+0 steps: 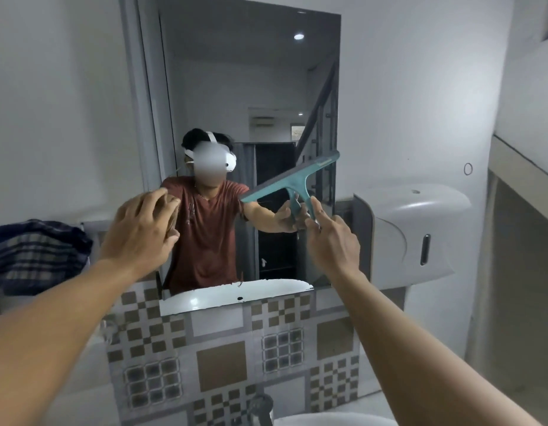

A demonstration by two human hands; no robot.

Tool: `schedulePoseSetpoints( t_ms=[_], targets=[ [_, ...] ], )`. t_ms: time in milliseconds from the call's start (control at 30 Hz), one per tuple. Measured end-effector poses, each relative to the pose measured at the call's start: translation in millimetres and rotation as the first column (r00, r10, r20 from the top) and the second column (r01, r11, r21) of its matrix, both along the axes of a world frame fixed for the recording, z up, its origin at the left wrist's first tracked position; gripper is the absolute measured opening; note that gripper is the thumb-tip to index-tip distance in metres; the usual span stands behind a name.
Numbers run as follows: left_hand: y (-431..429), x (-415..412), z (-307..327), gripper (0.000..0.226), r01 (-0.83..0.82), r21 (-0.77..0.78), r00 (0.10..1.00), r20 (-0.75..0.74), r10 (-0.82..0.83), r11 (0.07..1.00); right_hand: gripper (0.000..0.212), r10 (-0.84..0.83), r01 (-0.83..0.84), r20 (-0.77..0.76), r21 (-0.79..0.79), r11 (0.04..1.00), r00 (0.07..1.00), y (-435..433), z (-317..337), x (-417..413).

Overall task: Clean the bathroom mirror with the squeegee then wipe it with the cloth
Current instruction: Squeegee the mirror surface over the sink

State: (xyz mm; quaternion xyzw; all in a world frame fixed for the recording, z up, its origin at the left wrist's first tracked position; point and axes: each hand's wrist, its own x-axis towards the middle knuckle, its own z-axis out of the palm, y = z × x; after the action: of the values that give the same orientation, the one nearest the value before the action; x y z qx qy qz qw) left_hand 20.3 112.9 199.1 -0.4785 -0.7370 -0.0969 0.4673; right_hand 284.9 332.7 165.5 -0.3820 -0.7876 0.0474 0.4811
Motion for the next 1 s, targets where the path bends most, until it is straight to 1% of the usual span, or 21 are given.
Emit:
schedulePoseSetpoints(
  t_ms=[67, 133, 233, 333, 433, 567, 633, 700, 800, 933, 1000],
  targets=[
    [2.3, -0.1, 9.4, 0.060, 0.034, 0.033, 0.999, 0.001, -0.034, 0.999, 0.050, 0.003, -0.004, -0.043, -0.029, 1.000, 0.999, -3.3, -7.5, -7.9],
    [4.7, -0.6, 22.7, 0.057, 0.066, 0.053, 0.997, -0.037, -0.065, 0.996, 0.049, 0.013, -0.021, -0.087, -0.089, 0.996, 0.996, -6.8, -13.7, -14.2],
    [6.9, -3.3, 45.7, 0.064, 0.073, 0.071, 0.993, -0.093, -0.067, 0.995, 0.051, 0.033, -0.054, -0.152, -0.133, 0.990, 0.988, -16.8, -23.5, -26.7],
    [6.4, -5.6, 64.8, 0.072, 0.043, 0.071, 0.995, -0.089, -0.037, 0.997, 0.053, 0.069, -0.126, -0.264, -0.203, 0.971, 0.962, -33.8, -30.0, -41.4],
    [4.6, -5.8, 76.1, 0.074, 0.019, 0.050, 0.997, -0.081, -0.015, 0.999, 0.057, 0.082, -0.174, -0.324, -0.265, 0.949, 0.942, -57.8, -32.6, -54.2],
    [3.0, -4.5, 80.8, 0.073, -0.006, 0.026, 0.996, -0.087, 0.009, 1.000, 0.060, 0.073, -0.276, -0.481, -0.367, 0.888, 0.874, -88.2, -40.0, -80.9],
    [1.7, -4.4, 82.7, 0.072, -0.016, 0.018, 0.995, -0.098, 0.018, 1.000, 0.065, 0.072, -0.347, -0.575, -0.386, 0.855, 0.815, -100.1, -45.1, -99.5],
    [-1.1, -6.2, 86.1, 0.069, -0.025, 0.008, 0.993, -0.117, 0.026, 1.000, 0.071, 0.068, -0.404, -0.626, -0.412, 0.817, 0.777, -109.6, -48.2, -114.7],
    [-3.6, -10.2, 90.8, 0.066, -0.034, -0.022, 0.988, -0.152, 0.030, 0.999, 0.076, 0.061, -0.415, -0.627, -0.436, 0.798, 0.777, -114.5, -52.5, -122.8],
    [-4.8, -11.7, 93.5, 0.064, -0.029, -0.035, 0.986, -0.164, 0.023, 0.999, 0.062, 0.142, -0.371, -0.520, -0.367, 0.853, 0.842, -126.8, -61.5, -113.6],
    [-5.0, -12.0, 91.9, 0.064, -0.033, -0.028, 0.986, -0.163, 0.028, 0.999, 0.059, 0.185, -0.376, -0.476, -0.344, 0.860, 0.860, -134.8, -66.9, -111.5]
  ],
)
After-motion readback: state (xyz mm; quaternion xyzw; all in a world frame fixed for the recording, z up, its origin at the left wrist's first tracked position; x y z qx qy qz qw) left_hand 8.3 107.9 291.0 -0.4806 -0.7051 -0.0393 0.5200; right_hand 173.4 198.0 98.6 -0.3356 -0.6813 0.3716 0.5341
